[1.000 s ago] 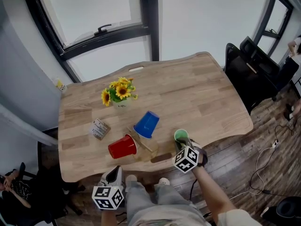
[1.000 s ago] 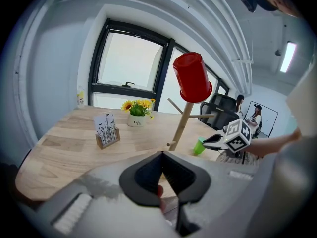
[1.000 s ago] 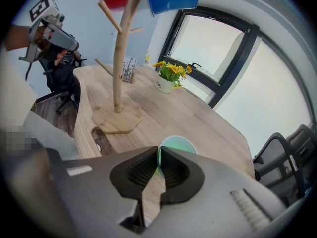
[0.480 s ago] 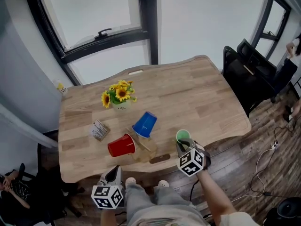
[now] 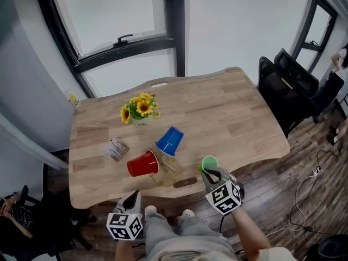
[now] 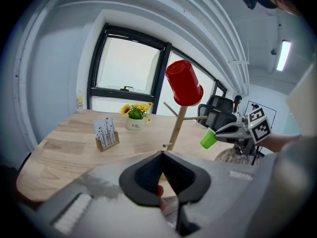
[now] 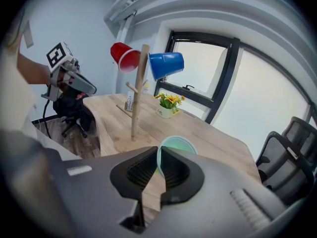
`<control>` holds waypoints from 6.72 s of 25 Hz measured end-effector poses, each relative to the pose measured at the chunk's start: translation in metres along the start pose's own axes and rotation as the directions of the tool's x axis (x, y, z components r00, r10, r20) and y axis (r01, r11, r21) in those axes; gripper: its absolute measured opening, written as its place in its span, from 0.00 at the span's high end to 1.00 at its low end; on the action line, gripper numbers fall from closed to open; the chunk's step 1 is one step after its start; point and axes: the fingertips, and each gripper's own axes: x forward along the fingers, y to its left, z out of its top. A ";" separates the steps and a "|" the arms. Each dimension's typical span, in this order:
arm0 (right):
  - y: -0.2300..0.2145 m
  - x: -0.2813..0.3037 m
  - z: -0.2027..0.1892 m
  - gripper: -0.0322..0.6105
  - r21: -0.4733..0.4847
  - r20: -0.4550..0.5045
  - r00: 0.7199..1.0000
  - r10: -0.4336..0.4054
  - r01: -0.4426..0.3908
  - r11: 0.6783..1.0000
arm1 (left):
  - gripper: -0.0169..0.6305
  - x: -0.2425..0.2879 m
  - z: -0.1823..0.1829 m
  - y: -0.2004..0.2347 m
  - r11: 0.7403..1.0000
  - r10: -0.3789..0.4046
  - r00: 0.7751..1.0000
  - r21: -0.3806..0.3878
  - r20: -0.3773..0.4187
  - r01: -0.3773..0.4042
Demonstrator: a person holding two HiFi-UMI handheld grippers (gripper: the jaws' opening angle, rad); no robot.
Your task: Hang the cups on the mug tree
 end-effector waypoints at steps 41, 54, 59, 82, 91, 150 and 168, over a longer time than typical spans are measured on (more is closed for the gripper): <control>0.160 0.017 0.078 0.91 -0.077 0.166 0.890 0.425 -0.418 0.905 | 0.98 -0.059 -0.015 0.045 0.991 0.127 0.992 -0.049 0.024 -0.126; 0.204 0.036 0.109 0.91 -0.084 0.210 0.794 0.570 -0.566 0.820 | 0.98 -0.096 -0.031 0.071 0.962 0.248 0.968 -0.127 0.029 -0.243; 0.210 0.045 0.113 0.91 -0.043 0.236 0.768 0.596 -0.604 0.796 | 0.98 -0.105 -0.037 0.075 0.952 0.276 0.961 -0.147 0.026 -0.270; 0.161 0.069 0.119 0.92 0.500 0.635 0.584 0.506 -0.810 0.307 | 0.98 -0.094 -0.041 0.070 0.955 0.265 0.964 -0.139 0.000 -0.263; 0.138 0.075 0.120 0.92 0.574 0.740 0.543 0.396 -0.817 0.048 | 0.98 -0.074 -0.033 0.060 0.970 0.217 0.976 -0.111 0.001 -0.216; 0.097 0.105 0.052 0.79 0.713 0.492 0.783 0.381 -0.613 0.340 | 0.98 -0.021 -0.018 0.046 0.990 0.111 0.994 -0.082 -0.014 -0.112; 0.064 0.051 0.064 0.77 0.487 0.359 0.905 0.228 -0.390 0.781 | 0.98 0.001 0.010 0.019 0.998 0.043 0.998 -0.037 0.044 -0.041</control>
